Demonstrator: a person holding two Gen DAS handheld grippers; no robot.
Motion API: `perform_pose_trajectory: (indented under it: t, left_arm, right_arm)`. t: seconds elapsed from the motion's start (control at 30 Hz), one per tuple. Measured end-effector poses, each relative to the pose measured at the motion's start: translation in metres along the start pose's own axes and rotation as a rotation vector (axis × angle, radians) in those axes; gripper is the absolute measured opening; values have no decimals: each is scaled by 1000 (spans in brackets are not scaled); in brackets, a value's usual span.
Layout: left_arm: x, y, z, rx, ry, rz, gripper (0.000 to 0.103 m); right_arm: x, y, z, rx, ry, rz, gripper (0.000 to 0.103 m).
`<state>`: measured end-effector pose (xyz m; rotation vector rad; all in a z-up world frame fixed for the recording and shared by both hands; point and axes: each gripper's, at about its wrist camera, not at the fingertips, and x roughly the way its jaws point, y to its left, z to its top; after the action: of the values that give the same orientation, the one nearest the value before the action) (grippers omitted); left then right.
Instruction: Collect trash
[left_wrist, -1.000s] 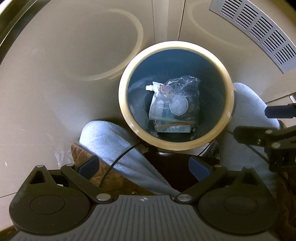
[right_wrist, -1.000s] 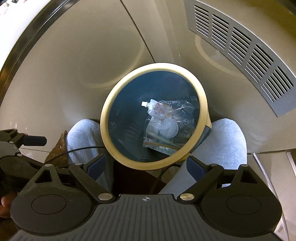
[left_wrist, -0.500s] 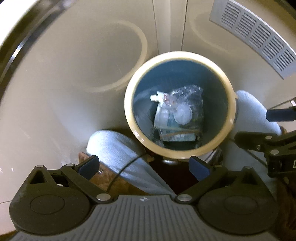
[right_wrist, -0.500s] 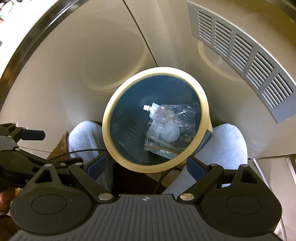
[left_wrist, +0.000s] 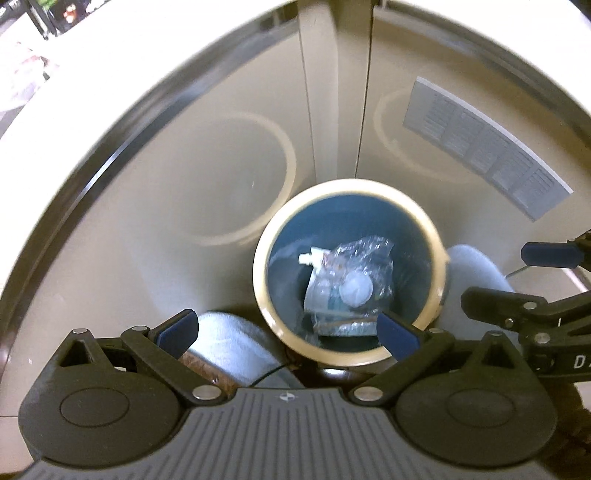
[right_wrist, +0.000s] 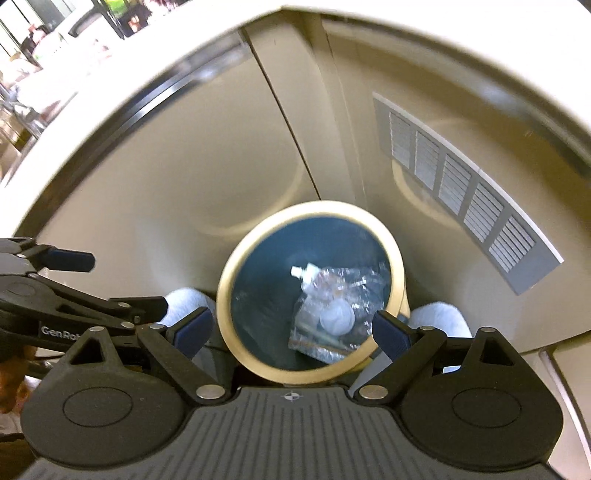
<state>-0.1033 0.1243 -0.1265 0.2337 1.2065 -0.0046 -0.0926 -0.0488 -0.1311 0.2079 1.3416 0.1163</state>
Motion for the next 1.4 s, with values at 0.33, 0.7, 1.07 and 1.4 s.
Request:
perform_pose_trajectory:
  t: [0.33, 0.7, 1.07, 1.4]
  left_arm:
    - [-47, -10, 10, 5, -131, 15, 103]
    - [-101, -13, 34, 14, -272, 30, 103]
    - [-117, -18, 54, 26, -307, 25, 103]
    - [-113, -5, 64, 3, -290, 31, 103]
  right_arm:
    - [-62, -2, 12, -50, -183, 31, 94]
    - [-146, -24, 45, -68, -513, 67, 96]
    - [-158, -127, 134, 218, -735, -128, 100]
    - [-110, -217, 213, 452, -756, -458, 101]
